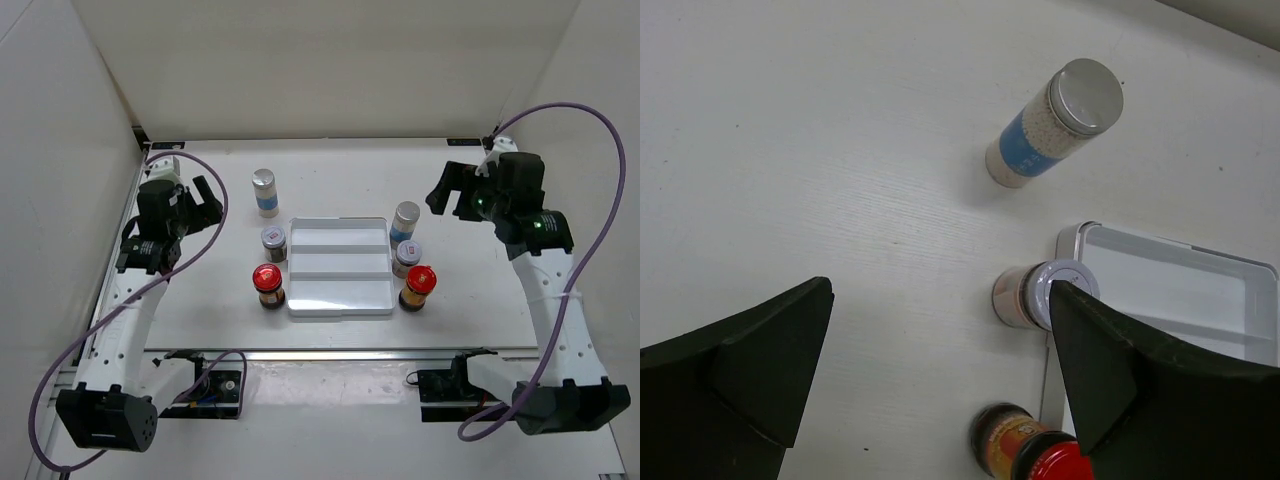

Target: Organize the condiment bottles

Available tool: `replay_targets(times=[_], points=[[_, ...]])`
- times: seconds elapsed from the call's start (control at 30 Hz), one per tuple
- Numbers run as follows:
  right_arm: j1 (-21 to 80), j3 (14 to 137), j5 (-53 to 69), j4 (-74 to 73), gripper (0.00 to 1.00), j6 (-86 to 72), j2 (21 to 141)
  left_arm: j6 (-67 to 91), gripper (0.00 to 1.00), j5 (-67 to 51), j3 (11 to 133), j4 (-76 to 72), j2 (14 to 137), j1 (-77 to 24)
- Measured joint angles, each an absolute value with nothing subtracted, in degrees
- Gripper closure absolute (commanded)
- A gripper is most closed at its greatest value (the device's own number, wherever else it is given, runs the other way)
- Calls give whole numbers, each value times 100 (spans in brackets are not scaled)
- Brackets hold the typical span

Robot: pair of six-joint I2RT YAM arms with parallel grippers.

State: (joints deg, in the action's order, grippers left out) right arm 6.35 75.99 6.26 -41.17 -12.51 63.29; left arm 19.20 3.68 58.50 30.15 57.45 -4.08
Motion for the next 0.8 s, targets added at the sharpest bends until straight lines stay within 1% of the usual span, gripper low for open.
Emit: replay_targets(times=[0.17,0.33,0.4,0.57,0.8], points=[[637,7227,318,-4206,1,-1619,5843,2003,0,340,5850,3026,5931,-454],[722,7129,460,-4182,1,-1614,6001,2349,0,381,5850,3164,5961,-473],[803,7199,449,-4278,1,-1612,6278,2436,0,261,5850,3212,6036,-473],[1232,7741,21,-4425,1,-1612,7498,2471,0,-287,5916,3304,6521,-473],[1505,7843,-401,-4499,1,-1616,8434,2471,0,-572,5937,3404,6707,-473]])
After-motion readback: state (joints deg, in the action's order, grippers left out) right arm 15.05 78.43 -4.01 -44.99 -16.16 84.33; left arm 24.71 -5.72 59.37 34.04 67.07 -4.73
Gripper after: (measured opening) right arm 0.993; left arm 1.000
